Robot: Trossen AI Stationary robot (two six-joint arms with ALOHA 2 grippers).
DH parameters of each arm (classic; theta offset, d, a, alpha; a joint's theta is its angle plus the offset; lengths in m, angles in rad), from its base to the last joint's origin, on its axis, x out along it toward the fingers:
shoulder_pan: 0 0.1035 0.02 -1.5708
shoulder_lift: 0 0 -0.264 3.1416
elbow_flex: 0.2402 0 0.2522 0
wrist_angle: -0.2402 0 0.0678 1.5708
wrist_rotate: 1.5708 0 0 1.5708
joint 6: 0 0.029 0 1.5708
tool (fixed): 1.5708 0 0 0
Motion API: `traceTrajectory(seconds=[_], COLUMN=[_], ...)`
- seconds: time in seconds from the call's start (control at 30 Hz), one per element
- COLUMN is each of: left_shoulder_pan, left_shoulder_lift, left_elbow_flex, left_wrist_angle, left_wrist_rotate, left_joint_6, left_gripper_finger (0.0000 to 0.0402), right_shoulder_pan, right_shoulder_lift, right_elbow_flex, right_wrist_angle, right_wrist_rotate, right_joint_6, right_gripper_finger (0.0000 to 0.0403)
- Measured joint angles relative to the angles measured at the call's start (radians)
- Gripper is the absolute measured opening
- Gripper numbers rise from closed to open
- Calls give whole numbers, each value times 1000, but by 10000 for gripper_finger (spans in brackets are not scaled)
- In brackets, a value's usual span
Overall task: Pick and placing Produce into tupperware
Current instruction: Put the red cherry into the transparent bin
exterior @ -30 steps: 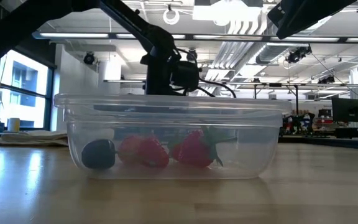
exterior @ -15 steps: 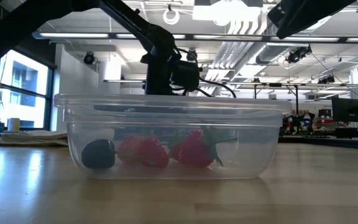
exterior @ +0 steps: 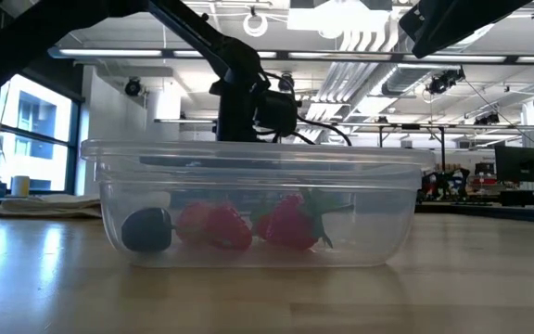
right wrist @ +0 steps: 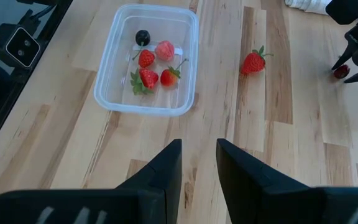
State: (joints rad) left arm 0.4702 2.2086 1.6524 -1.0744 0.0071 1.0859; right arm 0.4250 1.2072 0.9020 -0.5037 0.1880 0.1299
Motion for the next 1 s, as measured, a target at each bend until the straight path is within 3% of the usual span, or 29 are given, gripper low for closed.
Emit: traceTrajectory(seconds=[0.53, 0.87, 1.0], left_shoulder_pan=[0, 2, 2], left_shoulder_lift=[0, 0, 0], left_elbow_flex=[0, 0, 1], left_wrist_angle=[0, -6, -35], left_wrist_rotate=[3, 22, 23], left_joint_6=[-18, -19, -20], left_gripper_finger=[120, 41, 33], right_shoulder_pan=[0, 0, 0], right_shoulder_lift=[0, 0, 0], right_elbow_flex=[0, 0, 0], right_wrist_angle=[0, 0, 0], right_wrist_rotate=[0, 0, 0], right_joint_6=[0, 0, 0], right_gripper_finger=[90, 90, 90])
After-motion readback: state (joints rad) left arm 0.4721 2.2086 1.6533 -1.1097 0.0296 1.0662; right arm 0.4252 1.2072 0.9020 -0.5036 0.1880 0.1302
